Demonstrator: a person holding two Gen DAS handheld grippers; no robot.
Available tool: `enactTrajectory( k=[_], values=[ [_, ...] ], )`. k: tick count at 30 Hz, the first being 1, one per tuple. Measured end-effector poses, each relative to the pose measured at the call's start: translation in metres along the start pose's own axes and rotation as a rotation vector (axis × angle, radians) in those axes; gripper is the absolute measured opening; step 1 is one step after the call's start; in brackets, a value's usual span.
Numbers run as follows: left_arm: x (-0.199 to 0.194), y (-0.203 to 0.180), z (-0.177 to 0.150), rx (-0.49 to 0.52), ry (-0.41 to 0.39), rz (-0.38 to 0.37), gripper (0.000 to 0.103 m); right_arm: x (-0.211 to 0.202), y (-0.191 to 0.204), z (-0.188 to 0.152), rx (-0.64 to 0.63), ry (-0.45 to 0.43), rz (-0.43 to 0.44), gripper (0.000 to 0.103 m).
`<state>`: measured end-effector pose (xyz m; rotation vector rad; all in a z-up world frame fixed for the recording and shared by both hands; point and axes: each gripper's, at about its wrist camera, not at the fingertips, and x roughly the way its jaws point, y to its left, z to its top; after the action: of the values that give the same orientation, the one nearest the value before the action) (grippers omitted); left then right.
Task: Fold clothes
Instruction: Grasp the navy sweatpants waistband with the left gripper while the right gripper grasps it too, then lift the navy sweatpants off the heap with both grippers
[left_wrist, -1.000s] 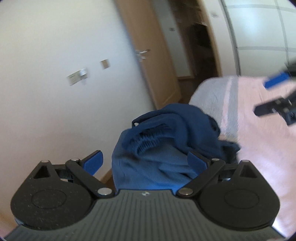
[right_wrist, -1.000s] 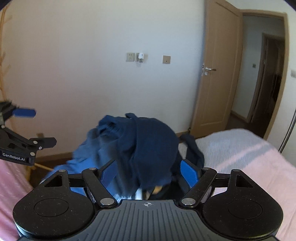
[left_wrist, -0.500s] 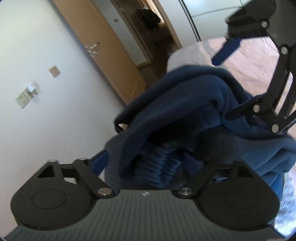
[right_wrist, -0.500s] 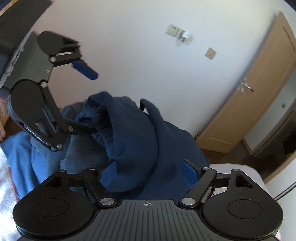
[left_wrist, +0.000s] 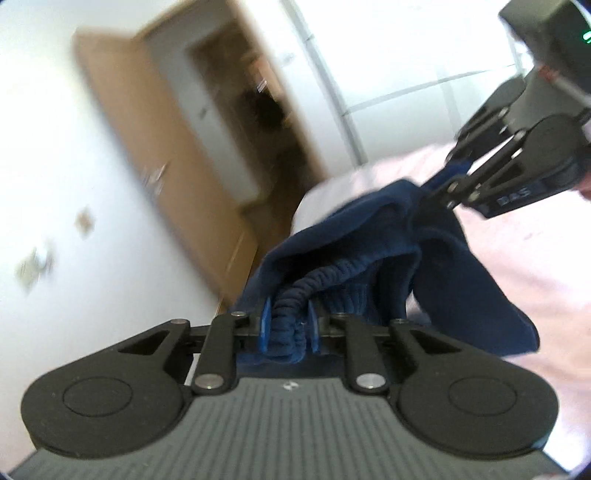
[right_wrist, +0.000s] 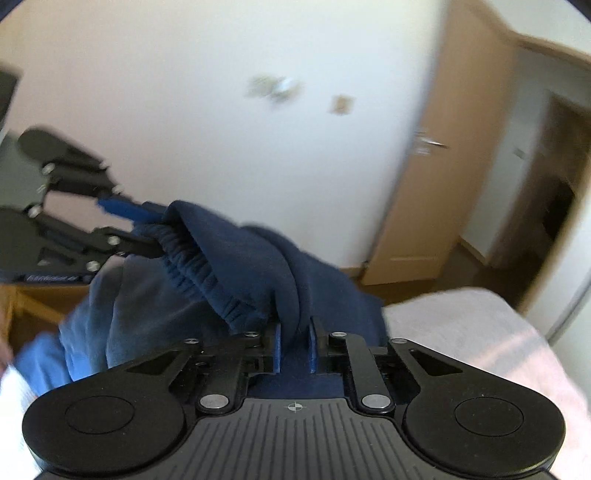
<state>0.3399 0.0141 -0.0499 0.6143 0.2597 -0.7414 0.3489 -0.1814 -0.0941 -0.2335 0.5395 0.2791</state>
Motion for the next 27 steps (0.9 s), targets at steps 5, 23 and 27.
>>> enactTrajectory(
  k=[5, 23, 27],
  values=[
    [-0.052, -0.091, 0.074, 0.065, -0.109, -0.159, 0.017, -0.126, -0.072, -0.049, 0.236, -0.042, -0.044, 0.012],
    [-0.042, -0.477, 0.115, 0.267, 0.084, -0.763, 0.010, -0.466, -0.190, -0.476, 0.970, 0.363, -0.502, 0.012],
    [-0.029, -0.477, 0.098, 0.318, 0.148, -0.742, 0.040, -0.445, -0.153, -0.474, 0.941, 0.405, -0.436, 0.065]
  ],
)
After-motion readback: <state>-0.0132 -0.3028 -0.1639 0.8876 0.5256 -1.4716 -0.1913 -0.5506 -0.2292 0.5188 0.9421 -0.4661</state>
